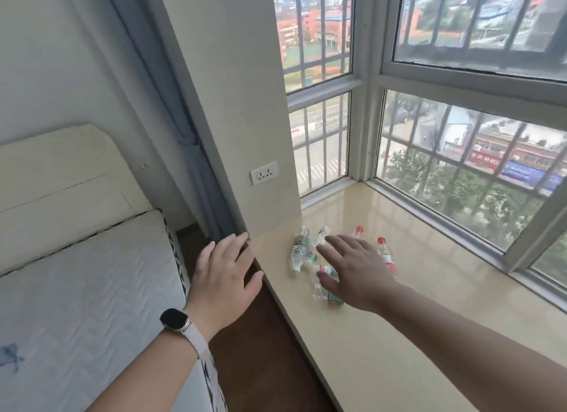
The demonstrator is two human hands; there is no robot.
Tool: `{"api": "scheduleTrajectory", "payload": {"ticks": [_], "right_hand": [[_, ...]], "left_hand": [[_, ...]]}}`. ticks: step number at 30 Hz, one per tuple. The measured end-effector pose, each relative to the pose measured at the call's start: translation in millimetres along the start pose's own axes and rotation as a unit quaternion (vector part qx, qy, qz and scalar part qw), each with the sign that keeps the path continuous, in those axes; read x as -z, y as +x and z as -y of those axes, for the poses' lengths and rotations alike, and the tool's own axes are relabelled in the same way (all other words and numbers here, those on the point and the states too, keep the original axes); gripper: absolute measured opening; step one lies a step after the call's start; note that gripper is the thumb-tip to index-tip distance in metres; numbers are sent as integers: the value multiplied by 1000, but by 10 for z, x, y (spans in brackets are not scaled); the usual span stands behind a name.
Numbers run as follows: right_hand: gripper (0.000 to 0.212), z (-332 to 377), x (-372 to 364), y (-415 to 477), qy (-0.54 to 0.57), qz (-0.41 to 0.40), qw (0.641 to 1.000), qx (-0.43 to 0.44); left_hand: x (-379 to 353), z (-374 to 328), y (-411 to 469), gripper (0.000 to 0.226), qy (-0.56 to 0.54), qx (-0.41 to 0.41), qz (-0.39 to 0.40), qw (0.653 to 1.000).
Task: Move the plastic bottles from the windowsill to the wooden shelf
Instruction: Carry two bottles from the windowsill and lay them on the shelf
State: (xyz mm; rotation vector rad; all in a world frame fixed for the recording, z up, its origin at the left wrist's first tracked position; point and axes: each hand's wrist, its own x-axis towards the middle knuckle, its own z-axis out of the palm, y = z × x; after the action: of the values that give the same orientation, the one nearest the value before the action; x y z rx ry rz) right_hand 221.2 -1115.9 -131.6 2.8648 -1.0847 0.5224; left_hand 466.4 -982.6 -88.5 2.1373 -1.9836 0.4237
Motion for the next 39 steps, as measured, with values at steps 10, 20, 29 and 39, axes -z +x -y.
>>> {"api": "scheduleTrajectory", "payload": {"ticks": [10,20,29,39], "right_hand": [[50,-606,-514,754,55,-17,998,-20],[51,-1136,-759,718,34,-1,992,-122],[51,-1296,-1092,773,6,50,966,-253],[43,-1057,-1504,1628,-40,107,915,-386]], "left_hand": [[-554,30,974,46,-18,-1,23,1000],[-1002,-100,1843,48,-11,-92,77,993],[-1739,-51,2616,47,-87,-202,119,968],[-2673,670,3611,48,-198,-311,109,923]]}}
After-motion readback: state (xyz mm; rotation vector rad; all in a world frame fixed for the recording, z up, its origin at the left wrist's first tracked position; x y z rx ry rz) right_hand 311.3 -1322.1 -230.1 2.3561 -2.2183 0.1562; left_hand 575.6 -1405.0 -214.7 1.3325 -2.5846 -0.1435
